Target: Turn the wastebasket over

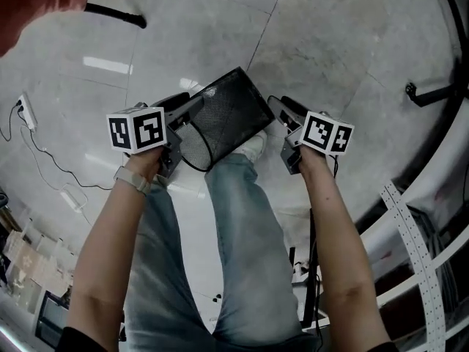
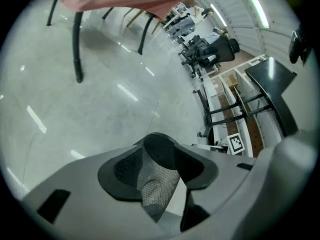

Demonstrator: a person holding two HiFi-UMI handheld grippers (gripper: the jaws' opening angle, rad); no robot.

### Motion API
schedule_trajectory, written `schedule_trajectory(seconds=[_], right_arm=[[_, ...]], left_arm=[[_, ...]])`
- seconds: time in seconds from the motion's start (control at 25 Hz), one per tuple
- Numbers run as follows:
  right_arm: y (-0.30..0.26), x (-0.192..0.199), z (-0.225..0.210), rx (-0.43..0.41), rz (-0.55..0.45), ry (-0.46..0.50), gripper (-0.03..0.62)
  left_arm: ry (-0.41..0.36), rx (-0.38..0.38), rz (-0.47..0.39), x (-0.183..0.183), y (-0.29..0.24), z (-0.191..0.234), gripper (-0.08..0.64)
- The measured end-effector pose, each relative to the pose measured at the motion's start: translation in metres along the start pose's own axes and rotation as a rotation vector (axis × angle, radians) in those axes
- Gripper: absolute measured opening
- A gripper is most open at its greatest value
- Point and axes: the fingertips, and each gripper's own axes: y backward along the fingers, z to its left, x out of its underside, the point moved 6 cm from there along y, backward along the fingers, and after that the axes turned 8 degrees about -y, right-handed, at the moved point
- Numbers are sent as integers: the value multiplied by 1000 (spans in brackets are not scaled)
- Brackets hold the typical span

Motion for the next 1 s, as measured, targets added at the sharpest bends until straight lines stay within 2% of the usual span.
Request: schedule_trajectory(seconds=[0.12, 0.2, 0.36, 0.52, 0.72, 0.88, 0.96, 1.0], right_arm=[[-6, -5, 32, 44, 142, 238, 213], [-14, -6, 46, 68, 216, 328, 218], [-30, -8, 53, 139, 269, 368, 224], [-44, -8, 46, 194, 345, 424, 224], [-58, -3, 48, 218, 390, 455, 224], [-67, 0, 55, 206, 398, 445, 222], [-69, 0, 57, 209, 417, 448, 219], [-69, -2, 58, 210, 418, 453, 219]], left_arm=[[106, -112, -73, 22, 37, 21, 218], [174, -161, -105, 40, 51, 34, 244], [276, -195, -89, 85, 54, 48, 278], [354, -280, -87, 118, 42, 58, 302], [512, -185, -160, 134, 30, 65, 310], [574, -75, -203, 130, 26, 66, 300], [573, -30, -208, 123, 22, 58, 169], [576, -23, -217, 119, 22, 54, 169]])
